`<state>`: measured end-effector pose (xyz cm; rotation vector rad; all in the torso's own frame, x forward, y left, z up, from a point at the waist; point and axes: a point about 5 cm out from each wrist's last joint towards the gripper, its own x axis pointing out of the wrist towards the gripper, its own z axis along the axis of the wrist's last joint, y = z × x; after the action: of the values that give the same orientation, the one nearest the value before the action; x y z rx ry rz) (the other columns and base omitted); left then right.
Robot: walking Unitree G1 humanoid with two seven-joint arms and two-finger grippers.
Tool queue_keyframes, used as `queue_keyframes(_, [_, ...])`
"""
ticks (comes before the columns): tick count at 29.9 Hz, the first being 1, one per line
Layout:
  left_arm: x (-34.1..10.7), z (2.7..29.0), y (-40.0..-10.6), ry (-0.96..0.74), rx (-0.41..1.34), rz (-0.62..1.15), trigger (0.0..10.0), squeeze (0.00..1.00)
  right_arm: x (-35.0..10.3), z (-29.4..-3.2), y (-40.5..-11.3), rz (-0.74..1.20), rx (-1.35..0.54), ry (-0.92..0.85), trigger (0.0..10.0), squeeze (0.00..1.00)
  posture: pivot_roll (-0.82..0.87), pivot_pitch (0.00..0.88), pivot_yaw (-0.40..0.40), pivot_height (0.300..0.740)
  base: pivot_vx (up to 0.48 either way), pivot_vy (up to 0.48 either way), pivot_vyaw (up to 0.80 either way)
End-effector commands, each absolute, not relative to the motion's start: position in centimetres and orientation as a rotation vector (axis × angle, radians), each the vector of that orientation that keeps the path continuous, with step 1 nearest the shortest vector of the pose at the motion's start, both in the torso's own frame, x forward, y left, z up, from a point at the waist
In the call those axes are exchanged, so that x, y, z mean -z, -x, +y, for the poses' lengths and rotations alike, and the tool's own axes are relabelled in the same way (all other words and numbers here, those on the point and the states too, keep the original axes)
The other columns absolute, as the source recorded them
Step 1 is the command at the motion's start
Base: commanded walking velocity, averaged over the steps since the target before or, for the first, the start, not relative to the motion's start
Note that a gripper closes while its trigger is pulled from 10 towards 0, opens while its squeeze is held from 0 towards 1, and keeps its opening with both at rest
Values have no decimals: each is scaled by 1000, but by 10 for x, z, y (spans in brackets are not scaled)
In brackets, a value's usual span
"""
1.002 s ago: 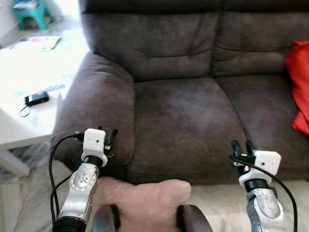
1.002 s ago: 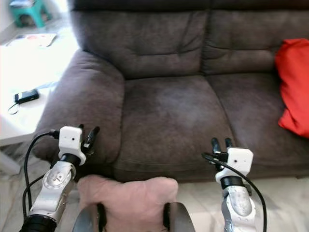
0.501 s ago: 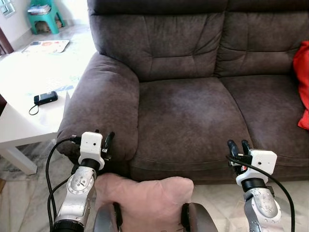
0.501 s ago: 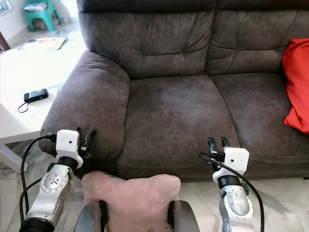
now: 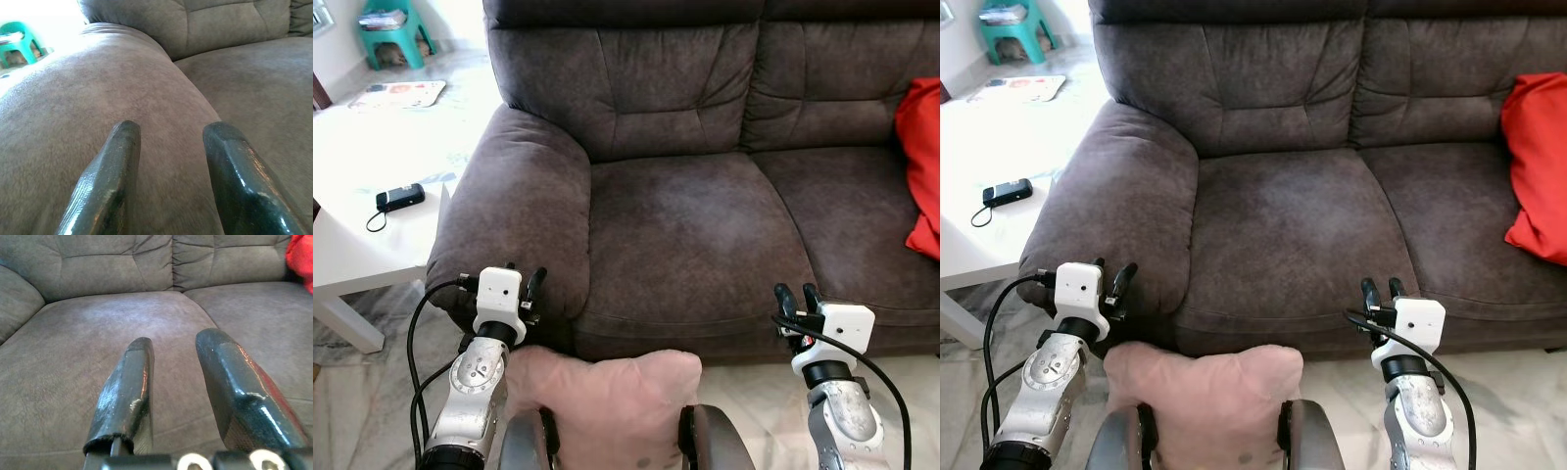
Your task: Move the pillow to the sofa from floor
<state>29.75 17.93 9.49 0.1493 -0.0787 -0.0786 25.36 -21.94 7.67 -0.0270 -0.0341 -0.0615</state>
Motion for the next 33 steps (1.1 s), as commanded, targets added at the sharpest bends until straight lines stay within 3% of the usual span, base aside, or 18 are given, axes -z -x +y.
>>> queue_keyframes(1, [-96, 181, -297, -144, 75, -90, 10000, 0, -77, -221, -253, -33, 67, 24, 10000, 0, -54, 43, 12, 562, -375, 0, 0])
queue_keyframes(23, [-95, 183, -299, -160, 59, -78, 10000, 0, -77, -218, -253, -31, 39, 47, 10000, 0, -55, 44, 11, 562, -34, 0, 0])
queue_keyframes(33, [-94, 183, -299, -162, 58, -75, 10000, 0, -75, -217, -251, -27, 31, 42, 10000, 0, -55, 45, 13, 562, 0, 0, 777])
